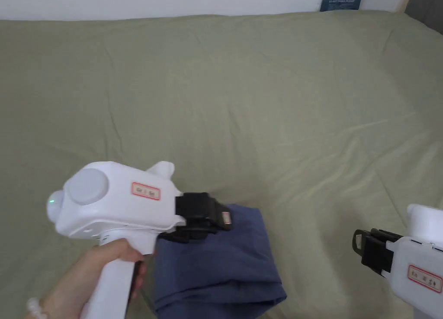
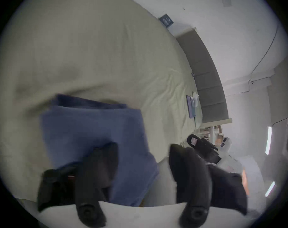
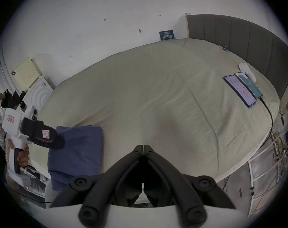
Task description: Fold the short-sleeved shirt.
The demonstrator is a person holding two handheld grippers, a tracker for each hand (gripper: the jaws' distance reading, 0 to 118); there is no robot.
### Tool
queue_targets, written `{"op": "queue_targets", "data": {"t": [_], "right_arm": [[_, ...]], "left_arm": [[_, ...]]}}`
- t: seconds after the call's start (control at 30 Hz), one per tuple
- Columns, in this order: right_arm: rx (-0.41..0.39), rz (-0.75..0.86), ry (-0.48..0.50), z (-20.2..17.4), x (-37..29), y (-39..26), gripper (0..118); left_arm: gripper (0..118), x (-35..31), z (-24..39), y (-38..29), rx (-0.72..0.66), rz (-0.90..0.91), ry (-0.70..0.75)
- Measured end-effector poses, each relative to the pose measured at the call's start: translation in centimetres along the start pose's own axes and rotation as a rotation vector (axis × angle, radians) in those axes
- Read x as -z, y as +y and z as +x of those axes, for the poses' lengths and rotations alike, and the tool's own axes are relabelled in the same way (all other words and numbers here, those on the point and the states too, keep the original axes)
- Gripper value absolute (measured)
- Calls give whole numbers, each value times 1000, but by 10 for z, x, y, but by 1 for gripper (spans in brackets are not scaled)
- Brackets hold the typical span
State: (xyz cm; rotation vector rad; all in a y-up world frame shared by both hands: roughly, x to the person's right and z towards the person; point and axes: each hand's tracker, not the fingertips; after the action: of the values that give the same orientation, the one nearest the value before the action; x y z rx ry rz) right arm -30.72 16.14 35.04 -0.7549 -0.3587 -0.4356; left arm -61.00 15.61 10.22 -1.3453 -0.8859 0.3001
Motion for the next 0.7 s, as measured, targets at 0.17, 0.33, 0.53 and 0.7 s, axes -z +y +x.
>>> {"op": "queue_targets", "data": {"t": [0.17, 0.33, 0.53, 0.7], "right_arm": [[-8, -13, 24, -7, 9, -2, 0], [-33, -25, 27, -7, 13, -4, 0], [-39, -23, 16, 3, 13, -6, 0], [-32, -25, 12, 8, 11, -7, 0]], "left_arm": [[5, -8, -43, -5, -72, 25, 32], [1, 24, -13, -15, -17, -10, 30], [1, 98, 22, -27, 66, -105, 28], [1, 142, 38, -29, 97, -155, 15]]}}
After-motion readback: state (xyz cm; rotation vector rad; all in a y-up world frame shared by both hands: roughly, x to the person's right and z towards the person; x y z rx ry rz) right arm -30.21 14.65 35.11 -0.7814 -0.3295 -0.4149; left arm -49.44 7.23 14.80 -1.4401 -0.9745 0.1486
